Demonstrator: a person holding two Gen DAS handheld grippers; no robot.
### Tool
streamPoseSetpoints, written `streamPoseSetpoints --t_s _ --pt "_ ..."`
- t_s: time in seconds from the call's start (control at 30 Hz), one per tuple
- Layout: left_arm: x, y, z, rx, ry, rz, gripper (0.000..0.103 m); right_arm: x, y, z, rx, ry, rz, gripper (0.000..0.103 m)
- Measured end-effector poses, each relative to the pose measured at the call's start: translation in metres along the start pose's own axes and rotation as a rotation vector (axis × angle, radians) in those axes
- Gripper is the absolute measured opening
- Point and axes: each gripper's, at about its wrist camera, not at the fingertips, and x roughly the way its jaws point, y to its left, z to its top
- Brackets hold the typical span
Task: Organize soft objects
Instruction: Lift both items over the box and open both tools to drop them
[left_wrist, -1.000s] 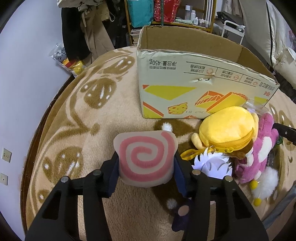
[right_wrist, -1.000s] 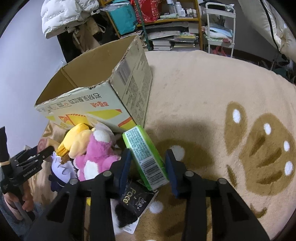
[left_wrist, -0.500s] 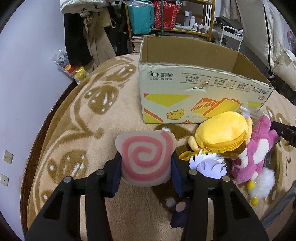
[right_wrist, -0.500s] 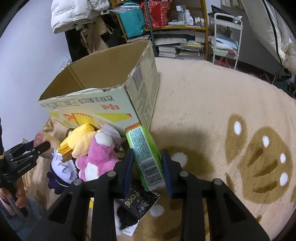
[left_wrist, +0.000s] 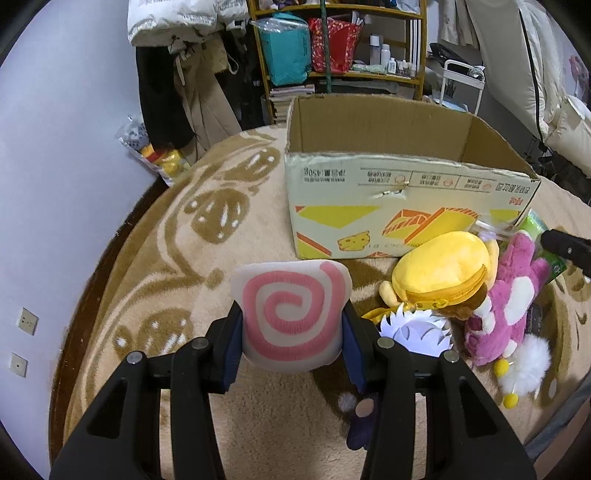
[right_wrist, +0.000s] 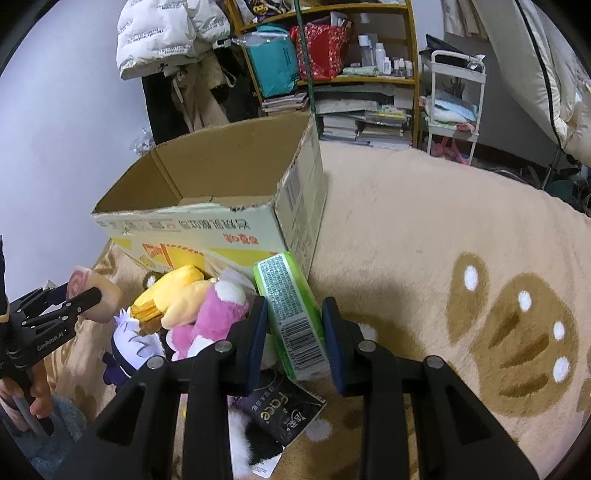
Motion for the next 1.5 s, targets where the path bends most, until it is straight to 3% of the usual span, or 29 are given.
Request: streamPoseSetpoints --t_s 0.23,0.57,0.87,1.23,1.5 --pt "-0.022 -0.001 0.002 0.006 -0.088 0.012 0.045 -0.028 0.006 0.004 -0.001 -0.107 0.025 0.030" --pt "-0.066 0.004 0.014 -0.013 -0.281 0.036 0.045 -0.077 0.023 0.013 -0.014 -0.283 0.069 0.030" --pt "-0.094 0.002 0.049 0.007 -0.398 0.038 0.045 -0.089 0.037 0.043 -0.044 -0.357 0.082 0.030" --pt "-0.085 -0.006 0.099 0.010 -0.430 0.021 0.046 -0.074 0.046 0.084 -0.049 -0.395 0.088 0.030" --pt "-0.052 -0.015 0.115 -0.013 -0.389 -0.031 0.047 -0.048 0.046 0.086 -0.056 -0.383 0.097 0.030"
